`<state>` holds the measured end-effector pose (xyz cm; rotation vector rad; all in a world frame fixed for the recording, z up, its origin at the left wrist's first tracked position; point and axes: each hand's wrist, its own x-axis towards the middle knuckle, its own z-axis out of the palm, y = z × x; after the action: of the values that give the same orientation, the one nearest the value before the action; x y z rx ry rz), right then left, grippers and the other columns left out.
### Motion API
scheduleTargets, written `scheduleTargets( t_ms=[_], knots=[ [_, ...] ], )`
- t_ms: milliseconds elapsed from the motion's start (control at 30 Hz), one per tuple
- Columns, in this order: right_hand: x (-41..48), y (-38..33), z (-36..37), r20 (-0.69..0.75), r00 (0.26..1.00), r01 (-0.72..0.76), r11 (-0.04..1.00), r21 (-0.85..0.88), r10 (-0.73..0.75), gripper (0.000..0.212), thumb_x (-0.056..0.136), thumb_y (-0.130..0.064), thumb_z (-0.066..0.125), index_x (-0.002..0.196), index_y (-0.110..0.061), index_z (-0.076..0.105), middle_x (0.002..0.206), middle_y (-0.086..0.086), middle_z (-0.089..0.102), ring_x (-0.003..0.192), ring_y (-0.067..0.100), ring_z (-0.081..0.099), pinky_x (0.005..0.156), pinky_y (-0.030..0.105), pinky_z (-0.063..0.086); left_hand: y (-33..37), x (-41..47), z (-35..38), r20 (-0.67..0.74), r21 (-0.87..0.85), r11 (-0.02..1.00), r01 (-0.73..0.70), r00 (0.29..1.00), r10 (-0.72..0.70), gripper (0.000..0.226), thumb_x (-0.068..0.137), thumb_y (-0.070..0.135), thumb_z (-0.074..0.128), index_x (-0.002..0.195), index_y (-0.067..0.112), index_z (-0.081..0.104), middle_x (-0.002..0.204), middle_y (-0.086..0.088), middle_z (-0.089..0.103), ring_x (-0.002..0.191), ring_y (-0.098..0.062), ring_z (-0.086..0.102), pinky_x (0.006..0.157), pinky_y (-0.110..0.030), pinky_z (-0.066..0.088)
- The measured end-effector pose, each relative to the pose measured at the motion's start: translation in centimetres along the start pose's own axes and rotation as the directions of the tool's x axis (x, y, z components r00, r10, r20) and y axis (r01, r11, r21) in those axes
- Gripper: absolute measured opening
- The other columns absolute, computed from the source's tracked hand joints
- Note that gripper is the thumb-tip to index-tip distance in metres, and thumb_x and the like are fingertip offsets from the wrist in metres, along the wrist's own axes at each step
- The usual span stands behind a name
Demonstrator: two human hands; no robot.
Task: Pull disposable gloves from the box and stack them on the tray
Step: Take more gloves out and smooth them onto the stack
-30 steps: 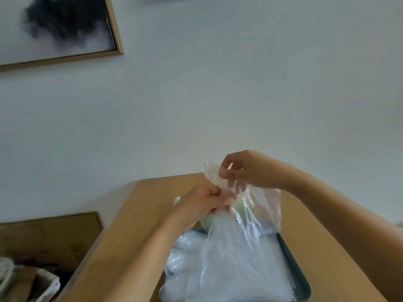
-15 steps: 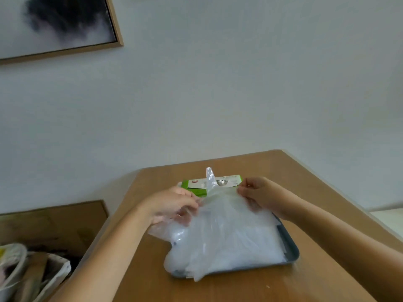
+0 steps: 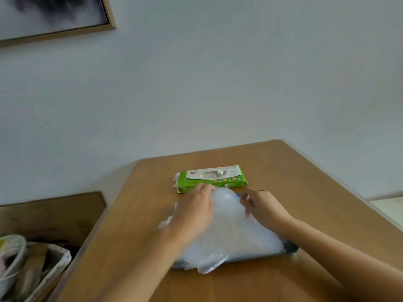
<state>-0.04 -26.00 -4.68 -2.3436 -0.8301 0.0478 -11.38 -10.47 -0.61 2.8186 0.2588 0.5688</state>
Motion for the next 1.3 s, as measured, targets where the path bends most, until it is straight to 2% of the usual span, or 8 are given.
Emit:
scheduleTargets(
  t_ms=[133,300,400,667,833,1100,1200,1300],
  knots=[
    [0.2,0.6,0.2,-0.043,0.998,-0.047,0.998,0.033,0.049,0.012,0.09,-0.015,0.044,0.084,-0.019,0.053,0.073,0.003,0.07,0.071,0.024,0.06,0.065,0.035,0.049,2.5,-1.0,3.4,0.174,-0.038,0.991,-0.127,0.976,0.132,0.045,0.101,0.011,0.033,0.145,0.013,0.036,0.148,-0.002,0.038,0.135,-0.016,0.035,0.107,-0.021,0.025],
    [0.1,1.0,0.2,-0.063,0.997,-0.04,0.998,0.043,0.043,0.007,0.091,-0.025,0.052,0.087,-0.02,0.056,0.079,-0.002,0.07,0.076,0.023,0.061,0.069,0.034,0.051,2.8,-1.3,5.1,0.44,0.138,0.98,-0.146,0.895,0.071,0.054,0.105,0.03,0.023,0.153,0.008,0.01,0.161,-0.009,0.007,0.149,-0.022,0.003,0.119,-0.033,0.003],
    [-0.4,1.2,-0.4,-0.011,0.996,0.086,0.994,-0.067,-0.087,0.022,0.086,-0.04,0.064,0.1,-0.024,0.058,0.095,-0.016,0.061,0.082,0.006,0.053,0.071,0.023,0.042,1.9,-1.5,5.6,0.537,0.165,0.981,-0.1,0.844,-0.004,0.059,0.105,0.037,0.019,0.153,0.01,-0.001,0.161,-0.006,-0.007,0.148,-0.02,-0.008,0.119,-0.039,-0.004],
    [-2.4,1.9,-2.7,0.278,0.949,0.23,0.926,-0.298,-0.147,0.07,0.08,-0.066,0.056,0.141,-0.049,0.026,0.116,-0.013,0.041,0.109,0.01,0.041,0.093,0.02,0.037,1.2,-1.9,5.6,0.518,0.18,0.984,0.008,0.849,-0.101,0.071,0.099,0.054,0.009,0.152,0.011,-0.012,0.16,-0.006,-0.018,0.147,-0.019,-0.017,0.116,-0.038,-0.013],
    [-2.8,1.0,-3.4,0.24,0.943,0.313,0.861,-0.401,-0.231,0.065,0.085,-0.062,0.053,0.141,-0.045,0.027,0.097,-0.025,0.032,0.096,0.004,0.027,0.082,0.014,0.028,1.8,-2.0,5.1,0.495,0.133,0.991,0.0,0.867,-0.066,0.115,0.052,0.072,-0.017,0.152,0.016,-0.014,0.159,-0.002,-0.021,0.145,-0.016,-0.02,0.113,-0.035,-0.016],
    [-2.3,1.3,-3.1,0.174,0.96,0.265,0.919,-0.29,-0.222,0.061,0.079,-0.064,0.059,0.131,-0.038,0.042,0.084,-0.021,0.045,0.084,-0.004,0.033,0.077,0.011,0.027,1.5,-2.1,5.3,0.552,0.145,0.989,-0.028,0.832,-0.057,0.104,0.065,0.075,-0.009,0.153,0.018,-0.012,0.16,-0.001,-0.018,0.146,-0.016,-0.017,0.115,-0.042,-0.014],
    [-2.0,2.0,-2.7,0.152,0.967,0.233,0.947,-0.22,-0.202,0.064,0.076,-0.062,0.065,0.131,-0.037,0.043,0.112,-0.015,0.051,0.105,0.004,0.041,0.088,0.018,0.03,1.2,-2.1,5.4,0.56,0.145,0.989,0.027,0.822,-0.104,0.077,0.095,0.063,0.012,0.153,0.018,-0.012,0.16,-0.002,-0.018,0.147,-0.019,-0.016,0.117,-0.047,-0.01],
    [-2.0,3.0,-2.3,0.199,0.958,0.24,0.957,-0.16,-0.207,0.065,0.073,-0.063,0.067,0.129,-0.045,0.041,0.119,-0.01,0.044,0.112,0.012,0.043,0.095,0.023,0.038,1.1,-2.2,5.4,0.559,0.15,0.988,0.038,0.821,-0.117,0.073,0.098,0.058,0.017,0.152,0.019,-0.013,0.159,-0.003,-0.019,0.147,-0.021,-0.016,0.117,-0.048,-0.011]
  ],
)
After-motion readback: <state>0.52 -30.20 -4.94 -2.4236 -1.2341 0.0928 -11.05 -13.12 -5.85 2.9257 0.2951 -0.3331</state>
